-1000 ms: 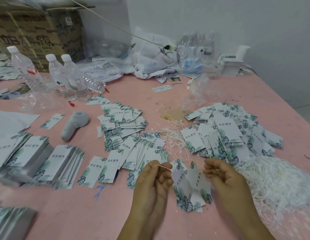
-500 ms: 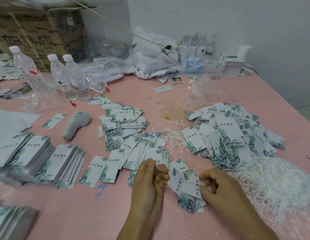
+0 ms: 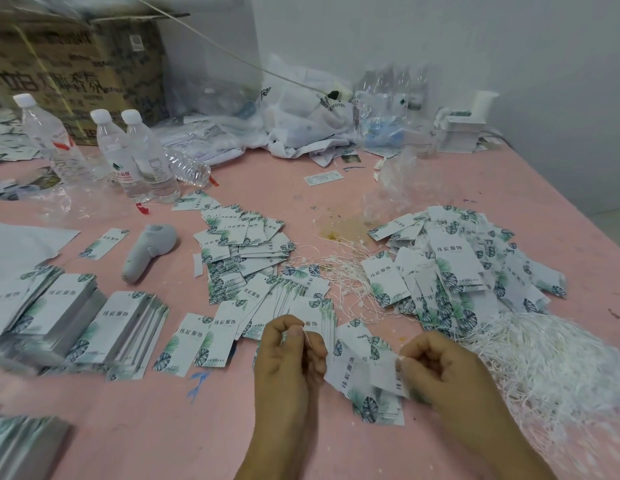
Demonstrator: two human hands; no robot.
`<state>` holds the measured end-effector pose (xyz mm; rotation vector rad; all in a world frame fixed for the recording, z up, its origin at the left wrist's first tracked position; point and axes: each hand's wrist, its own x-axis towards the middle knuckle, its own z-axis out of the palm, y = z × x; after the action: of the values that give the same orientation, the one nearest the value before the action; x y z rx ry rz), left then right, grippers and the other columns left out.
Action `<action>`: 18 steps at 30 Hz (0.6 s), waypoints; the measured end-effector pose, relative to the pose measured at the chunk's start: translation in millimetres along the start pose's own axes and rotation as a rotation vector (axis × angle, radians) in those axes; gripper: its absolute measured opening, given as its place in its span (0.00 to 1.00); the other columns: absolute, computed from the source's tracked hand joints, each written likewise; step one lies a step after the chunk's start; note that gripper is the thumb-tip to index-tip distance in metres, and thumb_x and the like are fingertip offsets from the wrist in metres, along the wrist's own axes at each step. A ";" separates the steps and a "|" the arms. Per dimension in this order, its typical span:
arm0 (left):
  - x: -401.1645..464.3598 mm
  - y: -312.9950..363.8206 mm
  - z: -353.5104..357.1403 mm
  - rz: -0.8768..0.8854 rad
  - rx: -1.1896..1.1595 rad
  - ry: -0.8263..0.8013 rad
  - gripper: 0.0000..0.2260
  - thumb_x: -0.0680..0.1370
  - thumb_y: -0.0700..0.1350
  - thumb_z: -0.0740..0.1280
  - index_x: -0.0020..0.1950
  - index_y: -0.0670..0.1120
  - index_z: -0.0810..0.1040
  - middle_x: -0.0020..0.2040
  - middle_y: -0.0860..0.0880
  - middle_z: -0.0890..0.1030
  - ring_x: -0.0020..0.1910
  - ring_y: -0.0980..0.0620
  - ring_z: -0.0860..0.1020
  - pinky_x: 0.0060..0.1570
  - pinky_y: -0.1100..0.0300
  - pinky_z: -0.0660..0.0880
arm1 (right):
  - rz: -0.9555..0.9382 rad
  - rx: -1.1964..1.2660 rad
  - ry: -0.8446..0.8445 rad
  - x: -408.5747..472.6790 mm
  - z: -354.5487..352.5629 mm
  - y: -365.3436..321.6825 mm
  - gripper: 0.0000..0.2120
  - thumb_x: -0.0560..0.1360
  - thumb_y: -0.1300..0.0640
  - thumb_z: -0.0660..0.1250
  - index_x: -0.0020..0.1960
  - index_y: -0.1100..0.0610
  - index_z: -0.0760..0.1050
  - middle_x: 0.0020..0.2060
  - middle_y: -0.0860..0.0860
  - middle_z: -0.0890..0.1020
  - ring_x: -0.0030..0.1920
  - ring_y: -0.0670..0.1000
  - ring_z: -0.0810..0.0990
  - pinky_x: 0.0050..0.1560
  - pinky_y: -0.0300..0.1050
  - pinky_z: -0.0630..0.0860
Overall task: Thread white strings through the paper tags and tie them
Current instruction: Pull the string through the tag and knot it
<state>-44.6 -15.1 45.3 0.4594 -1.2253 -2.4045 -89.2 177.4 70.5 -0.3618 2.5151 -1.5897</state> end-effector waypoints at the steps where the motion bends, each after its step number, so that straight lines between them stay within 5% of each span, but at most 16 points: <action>1: 2.2 3.8 -0.6 -0.093 -0.170 -0.031 0.05 0.78 0.43 0.67 0.43 0.50 0.80 0.31 0.45 0.77 0.25 0.54 0.72 0.25 0.66 0.71 | 0.003 0.145 -0.022 -0.3 -1.9 -3.7 0.09 0.72 0.64 0.72 0.39 0.51 0.79 0.32 0.53 0.81 0.30 0.46 0.77 0.31 0.36 0.74; 2: 3.1 7.6 -0.6 -0.179 -0.327 -0.080 0.01 0.75 0.42 0.70 0.43 0.48 0.81 0.31 0.45 0.77 0.25 0.55 0.73 0.24 0.66 0.73 | -0.002 0.281 -0.057 -1.0 -3.4 -7.5 0.07 0.71 0.64 0.73 0.38 0.53 0.79 0.31 0.55 0.82 0.30 0.49 0.78 0.30 0.37 0.74; 4: 1.3 12.6 -1.2 -0.282 -0.518 -0.209 0.10 0.67 0.42 0.80 0.44 0.46 0.82 0.30 0.46 0.76 0.24 0.54 0.74 0.24 0.64 0.75 | -0.001 0.505 -0.170 -2.8 -3.8 -13.4 0.04 0.64 0.61 0.74 0.37 0.56 0.80 0.30 0.57 0.81 0.29 0.51 0.78 0.30 0.38 0.74; 8: -5.1 14.3 2.1 -0.329 -0.494 -0.342 0.14 0.62 0.40 0.83 0.43 0.44 0.83 0.28 0.45 0.75 0.22 0.54 0.73 0.23 0.64 0.74 | 0.075 0.844 -0.295 -6.3 9.9 -12.0 0.14 0.57 0.58 0.81 0.38 0.61 0.81 0.30 0.60 0.79 0.28 0.51 0.76 0.29 0.40 0.75; 13: -5.2 2.9 7.4 -0.282 -0.202 -0.276 0.04 0.69 0.36 0.73 0.43 0.41 0.84 0.30 0.43 0.78 0.25 0.54 0.75 0.26 0.65 0.74 | 0.066 0.720 -0.108 -7.0 27.3 -9.2 0.08 0.63 0.62 0.75 0.42 0.59 0.83 0.29 0.57 0.79 0.29 0.51 0.75 0.30 0.41 0.75; 18: -8.4 -4.3 6.0 -0.232 -0.110 -0.362 0.14 0.65 0.42 0.82 0.46 0.40 0.85 0.36 0.40 0.82 0.30 0.51 0.79 0.35 0.62 0.78 | 0.016 0.668 -0.003 -7.5 26.2 -9.0 0.10 0.64 0.59 0.77 0.44 0.56 0.83 0.29 0.54 0.79 0.31 0.50 0.77 0.33 0.40 0.77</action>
<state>-40.9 -4.5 46.1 0.1403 -1.2294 -2.8290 -74.4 153.0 67.3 -0.2472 1.8136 -2.2693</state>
